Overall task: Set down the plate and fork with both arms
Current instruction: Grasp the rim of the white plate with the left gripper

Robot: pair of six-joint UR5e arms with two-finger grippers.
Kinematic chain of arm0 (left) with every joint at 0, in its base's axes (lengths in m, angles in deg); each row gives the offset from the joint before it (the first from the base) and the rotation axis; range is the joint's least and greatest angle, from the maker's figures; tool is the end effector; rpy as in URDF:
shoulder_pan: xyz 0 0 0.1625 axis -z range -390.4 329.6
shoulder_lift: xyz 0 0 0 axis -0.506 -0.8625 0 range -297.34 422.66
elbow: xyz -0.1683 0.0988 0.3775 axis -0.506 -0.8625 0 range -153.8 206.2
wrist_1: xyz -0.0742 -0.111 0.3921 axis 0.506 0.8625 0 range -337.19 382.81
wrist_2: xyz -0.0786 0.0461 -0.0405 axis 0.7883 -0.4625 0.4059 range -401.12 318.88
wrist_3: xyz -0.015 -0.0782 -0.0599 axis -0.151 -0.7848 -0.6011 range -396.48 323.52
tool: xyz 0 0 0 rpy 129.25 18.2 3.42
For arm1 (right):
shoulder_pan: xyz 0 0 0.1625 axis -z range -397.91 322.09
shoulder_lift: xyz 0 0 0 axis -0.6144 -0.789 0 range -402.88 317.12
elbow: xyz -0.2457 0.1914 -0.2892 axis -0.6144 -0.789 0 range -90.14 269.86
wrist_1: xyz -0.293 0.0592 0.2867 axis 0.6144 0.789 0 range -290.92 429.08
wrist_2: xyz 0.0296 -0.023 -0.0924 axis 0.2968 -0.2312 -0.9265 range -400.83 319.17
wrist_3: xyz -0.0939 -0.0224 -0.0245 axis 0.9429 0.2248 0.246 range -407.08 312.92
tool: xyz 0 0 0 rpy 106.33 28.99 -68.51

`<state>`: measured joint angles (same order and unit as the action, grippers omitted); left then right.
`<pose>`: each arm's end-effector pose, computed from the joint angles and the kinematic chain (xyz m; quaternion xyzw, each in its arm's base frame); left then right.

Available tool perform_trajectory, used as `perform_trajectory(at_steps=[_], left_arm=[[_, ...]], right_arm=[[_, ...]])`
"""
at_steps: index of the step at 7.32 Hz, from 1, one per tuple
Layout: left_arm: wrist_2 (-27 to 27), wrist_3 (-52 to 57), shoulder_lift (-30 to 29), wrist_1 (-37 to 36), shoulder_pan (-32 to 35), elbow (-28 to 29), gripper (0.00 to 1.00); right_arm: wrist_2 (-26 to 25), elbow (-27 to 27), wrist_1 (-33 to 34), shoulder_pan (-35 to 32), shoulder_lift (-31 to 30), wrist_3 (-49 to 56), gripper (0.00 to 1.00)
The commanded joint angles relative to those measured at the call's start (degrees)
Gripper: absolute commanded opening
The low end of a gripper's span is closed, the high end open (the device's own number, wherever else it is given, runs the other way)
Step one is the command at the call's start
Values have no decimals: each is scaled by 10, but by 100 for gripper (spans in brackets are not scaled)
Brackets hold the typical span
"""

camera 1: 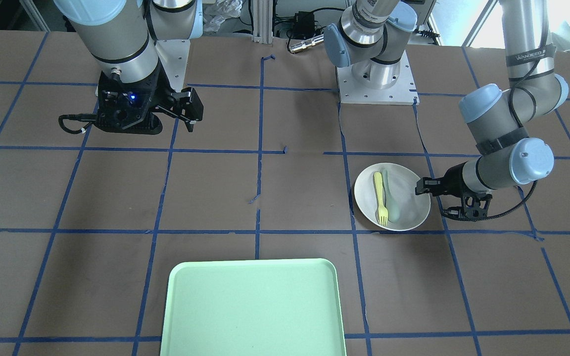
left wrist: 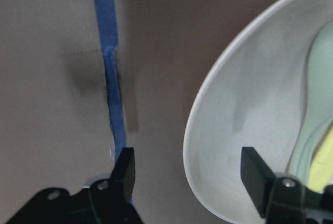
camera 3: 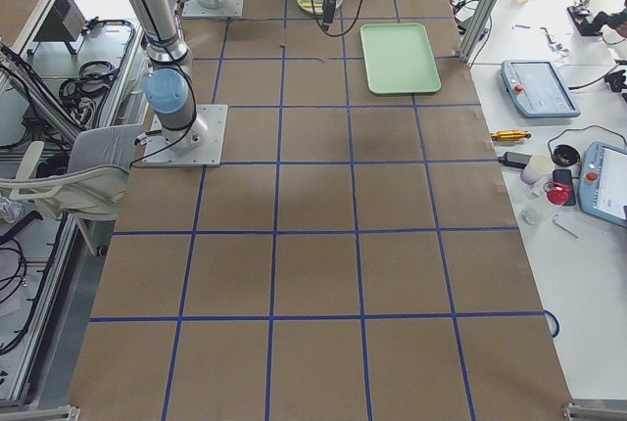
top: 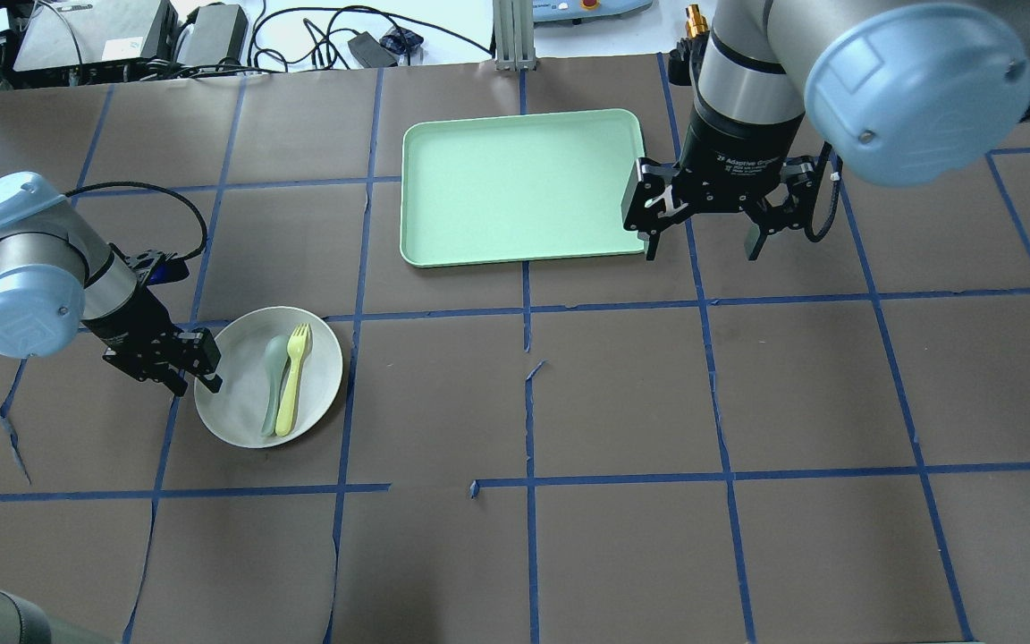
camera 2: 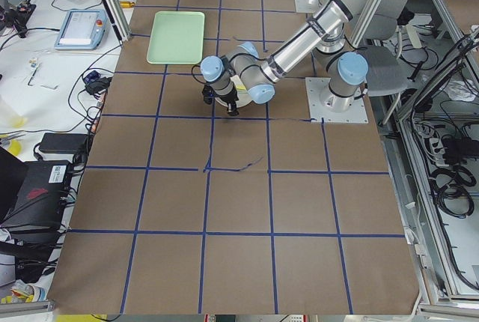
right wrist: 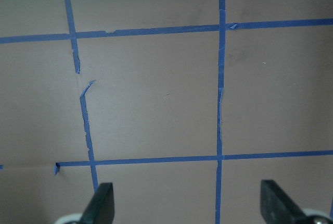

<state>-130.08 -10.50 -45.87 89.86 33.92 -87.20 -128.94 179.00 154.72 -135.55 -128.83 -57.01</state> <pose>0.0901 -0.4990 0.1768 -0.0011 -0.9863 -0.1445 0.0799 0.2027 -0.4847 0.4529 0.0210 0.9975 0.0676 0.0062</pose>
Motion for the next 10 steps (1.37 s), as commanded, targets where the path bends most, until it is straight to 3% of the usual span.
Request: perform_trajectory(at_steps=[1,4,6,8,10], left_arm=[[2,-1,-4,-1,1,3,0],[9,-4,5,4,5,35,0],[73,-27,8,104,5,115,0],[121,-63,9,139,9,144,0],[175,-186,-17,144,89,220,0]], right_arm=[[0,0,0,0,1,0,100],[-4,0,-1,0,0,3,100],[-4,1,-3,0,0,3,100],[0,1,-4,0,1,3,100],[-4,1,-4,0,0,4,100]])
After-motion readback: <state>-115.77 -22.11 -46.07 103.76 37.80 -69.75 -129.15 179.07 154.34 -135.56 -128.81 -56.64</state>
